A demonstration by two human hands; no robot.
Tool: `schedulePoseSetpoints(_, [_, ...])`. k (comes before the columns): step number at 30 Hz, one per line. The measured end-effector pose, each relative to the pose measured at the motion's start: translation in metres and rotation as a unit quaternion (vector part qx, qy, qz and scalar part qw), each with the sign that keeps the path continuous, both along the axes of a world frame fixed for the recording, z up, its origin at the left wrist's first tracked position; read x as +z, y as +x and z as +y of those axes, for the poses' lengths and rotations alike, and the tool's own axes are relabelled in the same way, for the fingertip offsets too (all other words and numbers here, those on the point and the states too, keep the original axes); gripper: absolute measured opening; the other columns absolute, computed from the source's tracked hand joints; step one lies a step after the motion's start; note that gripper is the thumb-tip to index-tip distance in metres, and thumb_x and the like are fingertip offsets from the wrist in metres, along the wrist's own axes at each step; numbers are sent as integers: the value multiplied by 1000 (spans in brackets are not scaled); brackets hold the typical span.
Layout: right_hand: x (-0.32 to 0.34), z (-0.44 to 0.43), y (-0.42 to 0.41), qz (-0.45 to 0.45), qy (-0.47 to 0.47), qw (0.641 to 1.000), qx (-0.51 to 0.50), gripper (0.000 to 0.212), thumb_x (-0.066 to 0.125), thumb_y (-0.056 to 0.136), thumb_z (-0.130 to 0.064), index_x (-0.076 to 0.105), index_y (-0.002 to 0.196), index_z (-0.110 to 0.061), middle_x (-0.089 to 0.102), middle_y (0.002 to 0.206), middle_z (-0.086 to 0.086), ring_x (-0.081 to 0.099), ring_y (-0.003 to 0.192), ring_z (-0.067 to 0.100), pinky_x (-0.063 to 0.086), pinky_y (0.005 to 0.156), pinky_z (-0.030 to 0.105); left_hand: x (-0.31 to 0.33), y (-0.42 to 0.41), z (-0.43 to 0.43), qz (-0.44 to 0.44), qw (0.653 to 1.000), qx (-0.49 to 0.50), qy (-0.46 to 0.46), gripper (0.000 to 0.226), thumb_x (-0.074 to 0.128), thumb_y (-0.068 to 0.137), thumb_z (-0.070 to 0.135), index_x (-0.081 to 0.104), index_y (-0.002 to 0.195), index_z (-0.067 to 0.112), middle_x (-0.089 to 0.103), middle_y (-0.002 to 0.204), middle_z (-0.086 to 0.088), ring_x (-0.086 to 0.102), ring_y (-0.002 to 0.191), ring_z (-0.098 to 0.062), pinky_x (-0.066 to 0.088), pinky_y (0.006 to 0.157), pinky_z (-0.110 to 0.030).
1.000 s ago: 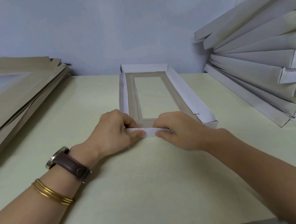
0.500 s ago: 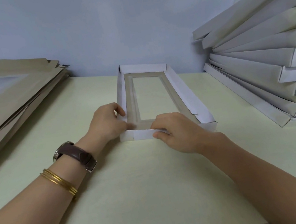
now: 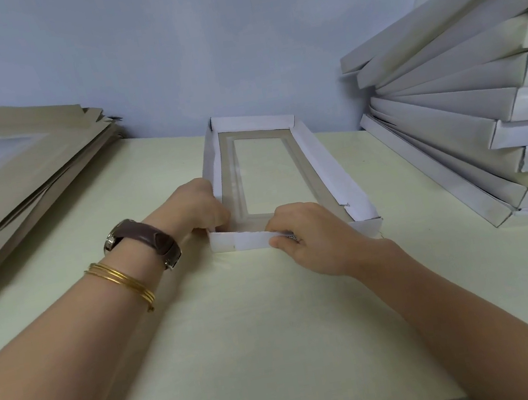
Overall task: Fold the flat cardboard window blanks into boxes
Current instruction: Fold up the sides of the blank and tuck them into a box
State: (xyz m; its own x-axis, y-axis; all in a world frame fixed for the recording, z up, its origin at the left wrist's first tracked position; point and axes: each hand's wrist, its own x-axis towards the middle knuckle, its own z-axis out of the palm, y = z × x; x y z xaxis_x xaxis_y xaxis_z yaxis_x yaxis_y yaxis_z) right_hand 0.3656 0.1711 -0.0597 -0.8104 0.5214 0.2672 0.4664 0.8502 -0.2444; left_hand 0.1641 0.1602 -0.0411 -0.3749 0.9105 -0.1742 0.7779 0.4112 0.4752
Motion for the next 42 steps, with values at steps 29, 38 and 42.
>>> schedulePoseSetpoints(29, [0, -2, 0, -9, -2, 1000, -7, 26, 52, 93, -10, 45, 68, -10, 43, 70, 2, 39, 69, 21, 35, 65, 37, 8, 2, -9, 13, 1000, -23, -7, 5, 63, 68, 11, 63, 68, 6, 59, 63, -4, 56, 52, -18, 44, 50, -20])
schedulePoseSetpoints(38, [1, -2, 0, -14, -7, 1000, -16, 30, 52, 94, -12, 40, 66, -14, 41, 69, 0, 40, 69, 22, 38, 66, 40, 9, -4, -16, -58, 998, -22, 13, 18, 64, 68, -1, 72, 84, 0, 64, 75, -11, 61, 67, -25, 57, 79, -37])
schedulePoseSetpoints(42, [1, -3, 1, -11, -6, 1000, -18, 34, 52, 94, -12, 36, 64, -18, 40, 68, -1, 40, 68, 21, 37, 65, 39, 11, -5, -22, -93, 995, -13, 31, 16, 66, 68, -4, 68, 84, 0, 59, 68, -9, 58, 61, -25, 57, 78, -40])
